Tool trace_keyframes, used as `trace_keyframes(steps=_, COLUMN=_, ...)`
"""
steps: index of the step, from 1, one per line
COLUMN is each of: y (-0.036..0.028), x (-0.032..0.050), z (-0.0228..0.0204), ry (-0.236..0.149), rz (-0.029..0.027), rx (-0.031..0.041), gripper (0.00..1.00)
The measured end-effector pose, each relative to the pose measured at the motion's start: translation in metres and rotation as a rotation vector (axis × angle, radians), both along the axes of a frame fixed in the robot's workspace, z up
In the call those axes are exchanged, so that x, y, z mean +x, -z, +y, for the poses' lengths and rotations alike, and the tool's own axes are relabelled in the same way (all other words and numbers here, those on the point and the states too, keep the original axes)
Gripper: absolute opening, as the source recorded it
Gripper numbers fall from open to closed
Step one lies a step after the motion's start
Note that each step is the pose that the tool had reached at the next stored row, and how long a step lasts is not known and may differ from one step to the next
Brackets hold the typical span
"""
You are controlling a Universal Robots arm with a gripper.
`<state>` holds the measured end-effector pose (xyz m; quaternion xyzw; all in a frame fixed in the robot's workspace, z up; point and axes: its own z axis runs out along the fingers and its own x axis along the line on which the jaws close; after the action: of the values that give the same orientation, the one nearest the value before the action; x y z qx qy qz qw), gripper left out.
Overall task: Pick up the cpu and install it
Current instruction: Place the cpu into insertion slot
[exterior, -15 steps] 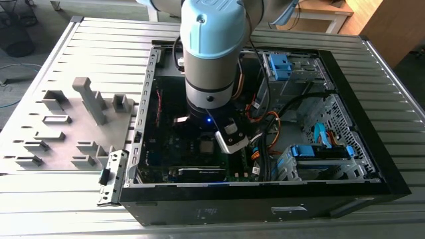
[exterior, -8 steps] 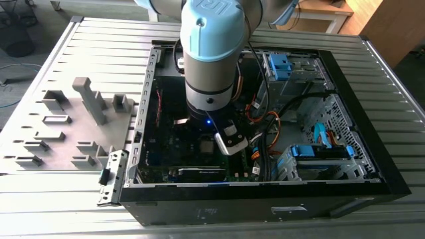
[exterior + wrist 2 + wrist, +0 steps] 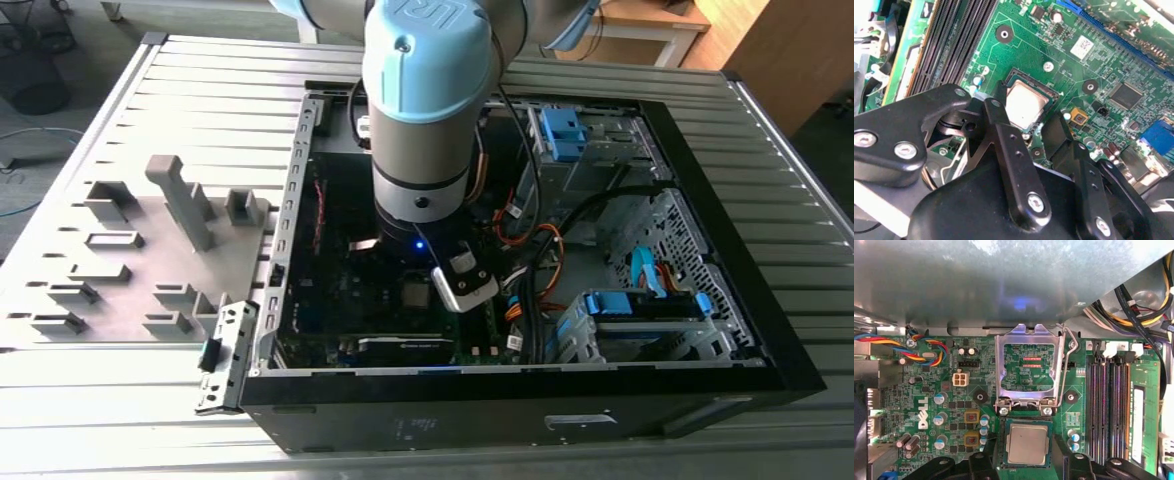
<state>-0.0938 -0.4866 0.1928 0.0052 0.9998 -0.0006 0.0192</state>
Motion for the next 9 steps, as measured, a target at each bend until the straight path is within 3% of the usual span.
trace_keyframes(steps=9, y=0.0000, x=0.0030, z=0.0000, ry=0.000, rz=0.0002, rx=-0.0009, gripper=0.55)
